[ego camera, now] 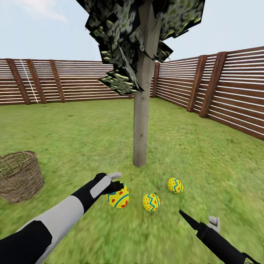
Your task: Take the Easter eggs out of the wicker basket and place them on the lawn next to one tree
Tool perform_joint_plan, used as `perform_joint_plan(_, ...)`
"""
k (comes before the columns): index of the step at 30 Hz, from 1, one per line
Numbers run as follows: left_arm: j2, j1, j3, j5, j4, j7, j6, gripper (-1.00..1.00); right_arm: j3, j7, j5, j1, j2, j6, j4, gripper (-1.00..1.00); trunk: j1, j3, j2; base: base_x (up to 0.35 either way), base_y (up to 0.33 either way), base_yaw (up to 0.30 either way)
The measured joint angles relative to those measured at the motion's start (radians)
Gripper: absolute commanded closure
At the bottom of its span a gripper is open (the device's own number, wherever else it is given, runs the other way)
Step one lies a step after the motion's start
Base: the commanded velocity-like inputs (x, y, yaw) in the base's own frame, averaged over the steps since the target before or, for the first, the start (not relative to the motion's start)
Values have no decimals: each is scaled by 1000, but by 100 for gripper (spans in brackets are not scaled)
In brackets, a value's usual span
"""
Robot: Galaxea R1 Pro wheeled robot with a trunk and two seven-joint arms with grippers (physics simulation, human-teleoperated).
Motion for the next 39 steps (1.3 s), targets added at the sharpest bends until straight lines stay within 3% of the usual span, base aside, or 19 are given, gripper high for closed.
perform_joint_plan(14,1,0,-13,-1,-2,0,-11,100,1,0,0,0,0,0,0,-100,6,-77,-3,0,0,0)
perform_joint_plan(22,0,0,-38,-1,-2,0,-31,100,-11,12,-1,0,2,-6,-7,-100,10,-114,-5,0,0,4)
perform_joint_plan(30,1,0,-38,0,-3,0,-30,100,-15,12,-2,0,4,-5,-5,-100,10,-115,-5,18,0,0)
perform_joint_plan(39,0,0,-38,0,-2,0,-30,100,-14,12,-1,0,4,-7,-4,-100,9,-115,-5,251,-69,0)
